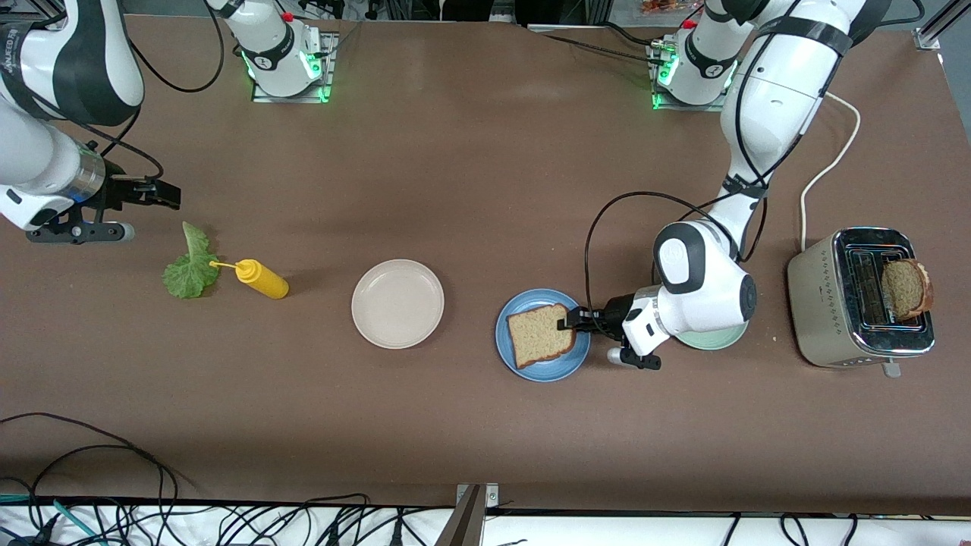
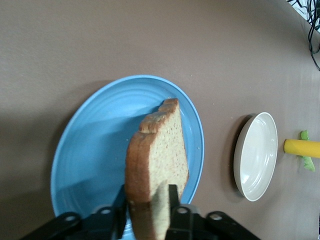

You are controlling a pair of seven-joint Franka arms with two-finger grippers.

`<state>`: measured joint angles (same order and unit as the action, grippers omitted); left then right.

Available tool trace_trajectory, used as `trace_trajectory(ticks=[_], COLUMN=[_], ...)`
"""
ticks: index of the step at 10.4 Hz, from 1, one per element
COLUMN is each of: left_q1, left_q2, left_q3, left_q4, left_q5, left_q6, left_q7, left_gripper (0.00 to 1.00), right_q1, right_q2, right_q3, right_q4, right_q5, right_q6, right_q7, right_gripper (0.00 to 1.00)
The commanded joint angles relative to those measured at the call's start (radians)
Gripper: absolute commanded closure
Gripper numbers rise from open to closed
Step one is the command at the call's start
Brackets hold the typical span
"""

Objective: Make sandwich in blue plate with both arms
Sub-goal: 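Release the bread on the blue plate and withdraw the left gripper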

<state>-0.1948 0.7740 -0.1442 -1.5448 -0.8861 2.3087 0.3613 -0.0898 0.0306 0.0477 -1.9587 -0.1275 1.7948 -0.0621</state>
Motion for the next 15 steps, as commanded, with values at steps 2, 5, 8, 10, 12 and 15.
trace_trajectory(ticks=[2, 5, 8, 10, 12, 15], left_q1=[0.043, 0.086, 0.132, 0.208, 0.241, 0.273], left_q2=[0.016, 0.002, -0.108, -0.215, -0.353, -0.525], left_q3=[0.005, 0.012, 0.087, 0.089, 0.097, 0.097], left_q4=[0.026, 0.011, -0.017, -0.014, -0.005, -0.003], left_q5=[-0.034, -0.024, 0.217, 0.413, 0.635, 0.84], left_q6=[0.0, -0.002, -0.136, -0.317, -0.489, -0.693], left_q7=[0.03, 0.03, 0.005, -0.047, -0.119, -0.19], left_gripper=[0.0, 0.0, 0.0, 0.0, 0.0, 0.0], right_q1=[-0.001, -0.001, -0.001, -0.002, -0.002, -0.007], right_q2=[-0.037, -0.037, -0.029, -0.009, 0.044, 0.136], right_q3=[0.0, -0.015, -0.046, -0.08, -0.095, -0.115], right_q4=[-0.049, -0.074, -0.057, -0.055, -0.055, -0.057], right_q5=[-0.014, -0.014, -0.014, -0.014, -0.012, -0.009], right_q6=[0.017, 0.018, 0.029, 0.107, 0.167, 0.21], right_q7=[-0.018, -0.018, -0.042, -0.08, -0.105, -0.107], right_gripper=[0.0, 0.0, 0.0, 0.0, 0.0, 0.0])
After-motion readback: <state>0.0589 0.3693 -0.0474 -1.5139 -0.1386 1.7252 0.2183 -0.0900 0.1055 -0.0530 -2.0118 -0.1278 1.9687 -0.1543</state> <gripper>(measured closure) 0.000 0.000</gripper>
